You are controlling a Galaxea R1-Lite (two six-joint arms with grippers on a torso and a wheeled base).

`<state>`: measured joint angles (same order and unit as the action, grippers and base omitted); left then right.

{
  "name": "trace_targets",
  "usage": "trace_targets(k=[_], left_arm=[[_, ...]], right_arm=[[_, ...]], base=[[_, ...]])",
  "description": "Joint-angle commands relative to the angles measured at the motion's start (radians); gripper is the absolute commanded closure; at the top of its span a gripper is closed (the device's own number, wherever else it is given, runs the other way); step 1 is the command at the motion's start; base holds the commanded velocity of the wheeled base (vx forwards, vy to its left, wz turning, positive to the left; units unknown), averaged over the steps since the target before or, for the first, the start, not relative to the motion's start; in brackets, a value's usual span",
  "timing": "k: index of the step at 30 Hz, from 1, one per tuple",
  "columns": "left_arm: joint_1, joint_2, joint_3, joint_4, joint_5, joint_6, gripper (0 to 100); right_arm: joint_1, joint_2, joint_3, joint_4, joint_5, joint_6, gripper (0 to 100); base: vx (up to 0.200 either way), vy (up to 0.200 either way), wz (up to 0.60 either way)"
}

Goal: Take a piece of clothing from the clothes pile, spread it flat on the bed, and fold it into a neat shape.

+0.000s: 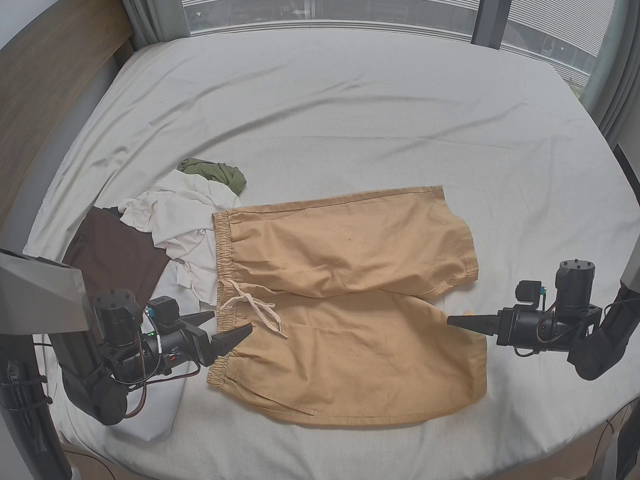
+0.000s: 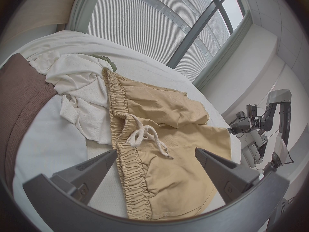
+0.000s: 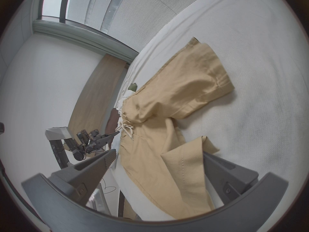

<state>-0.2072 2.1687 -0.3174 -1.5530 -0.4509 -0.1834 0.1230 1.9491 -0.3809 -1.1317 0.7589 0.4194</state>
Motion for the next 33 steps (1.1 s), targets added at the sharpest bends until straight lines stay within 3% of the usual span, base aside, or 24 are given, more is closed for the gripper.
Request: trace_targets(k=[1,12,25,33], left_arm=[[0.0,0.002,-0.003,-0.004,0.0,-0.001,0],[0.002,0.0,-0.005,-0.004,0.0,-0.002,0],[0.0,-0.001,-0.009,-0.004,0.0,-0.004,0],[0.0,0.003,-0.008,-0.004,0.001,-0.004,0]], right_arm=[[0.01,-0.062,0.011,0.003,0.005,0.002,0],[0.052,-0.177,0.02,0.107,0.005,0.001,0],[0.033,-0.173,-0.021,0.093,0.005,0.004,0],[-0.045,-0.058,-0.026,0.104,-0.001,-0.007,0]], base=[[0.0,0.0,0.0],[0.0,0.0,0.0],[0.0,0.0,0.0],[0.0,0.0,0.0]])
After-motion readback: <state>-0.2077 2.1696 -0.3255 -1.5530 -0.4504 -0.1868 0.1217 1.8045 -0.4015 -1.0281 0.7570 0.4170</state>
